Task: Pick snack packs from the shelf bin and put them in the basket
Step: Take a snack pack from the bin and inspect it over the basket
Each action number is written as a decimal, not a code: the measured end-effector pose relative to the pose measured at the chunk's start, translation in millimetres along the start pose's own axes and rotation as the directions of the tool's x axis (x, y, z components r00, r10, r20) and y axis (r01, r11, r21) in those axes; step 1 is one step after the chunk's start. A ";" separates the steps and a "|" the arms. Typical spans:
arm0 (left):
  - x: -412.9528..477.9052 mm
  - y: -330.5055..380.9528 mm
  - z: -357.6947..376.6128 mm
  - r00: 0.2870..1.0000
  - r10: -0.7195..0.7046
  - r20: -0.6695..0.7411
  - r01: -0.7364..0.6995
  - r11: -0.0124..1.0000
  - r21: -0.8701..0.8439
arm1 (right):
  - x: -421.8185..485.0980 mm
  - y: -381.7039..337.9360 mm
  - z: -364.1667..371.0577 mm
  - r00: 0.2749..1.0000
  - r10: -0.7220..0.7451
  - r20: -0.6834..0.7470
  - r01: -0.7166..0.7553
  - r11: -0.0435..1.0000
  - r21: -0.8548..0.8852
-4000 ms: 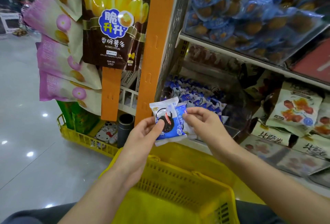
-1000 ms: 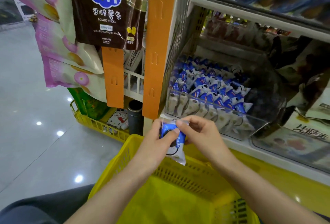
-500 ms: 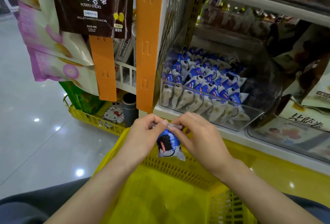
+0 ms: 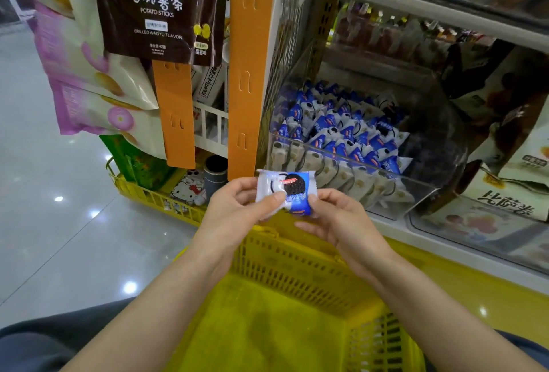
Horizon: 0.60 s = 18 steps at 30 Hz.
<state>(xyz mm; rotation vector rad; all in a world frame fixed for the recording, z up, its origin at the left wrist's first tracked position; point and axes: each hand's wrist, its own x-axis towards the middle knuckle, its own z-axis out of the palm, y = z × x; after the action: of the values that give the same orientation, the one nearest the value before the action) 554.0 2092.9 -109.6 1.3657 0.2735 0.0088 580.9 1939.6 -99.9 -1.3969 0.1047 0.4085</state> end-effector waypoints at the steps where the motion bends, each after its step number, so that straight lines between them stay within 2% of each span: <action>1: 0.8 0.2 -0.9 1.000 0.020 -0.019 -0.021 0.999 -0.026 | -1.0 0.3 0.7 0.999 0.011 0.048 -0.009 0.999 -0.046; 5: 2.7 -0.3 -3.4 0.992 0.098 -0.086 -0.100 0.995 -0.020 | -4.9 2.8 3.6 0.976 0.053 0.209 0.029 0.927 -0.374; 9: -0.2 -2.0 -3.0 0.982 0.186 -0.026 -0.178 0.967 0.180 | -5.9 4.3 6.3 0.958 -0.140 0.250 0.257 0.804 -0.536; 12: -3.0 -3.4 -1.8 0.978 0.203 0.035 -0.205 0.939 0.276 | -6.0 4.8 9.2 0.942 -0.233 0.244 0.326 0.812 -0.485; 16: -5.0 -2.5 1.7 0.992 0.119 0.048 -0.123 0.986 0.108 | -4.9 2.8 8.8 0.961 -0.210 0.181 0.258 0.917 -0.306; 18: -4.7 -2.0 2.2 0.989 0.146 0.037 -0.150 0.981 0.125 | -5.2 3.1 7.8 0.961 -0.220 0.171 0.261 0.923 -0.282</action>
<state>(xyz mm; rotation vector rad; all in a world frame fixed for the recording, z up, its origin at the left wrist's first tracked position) 549.6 2089.6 -110.3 1.5099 0.1505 0.0981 573.7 1946.4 -99.7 -1.6559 -0.2510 0.3208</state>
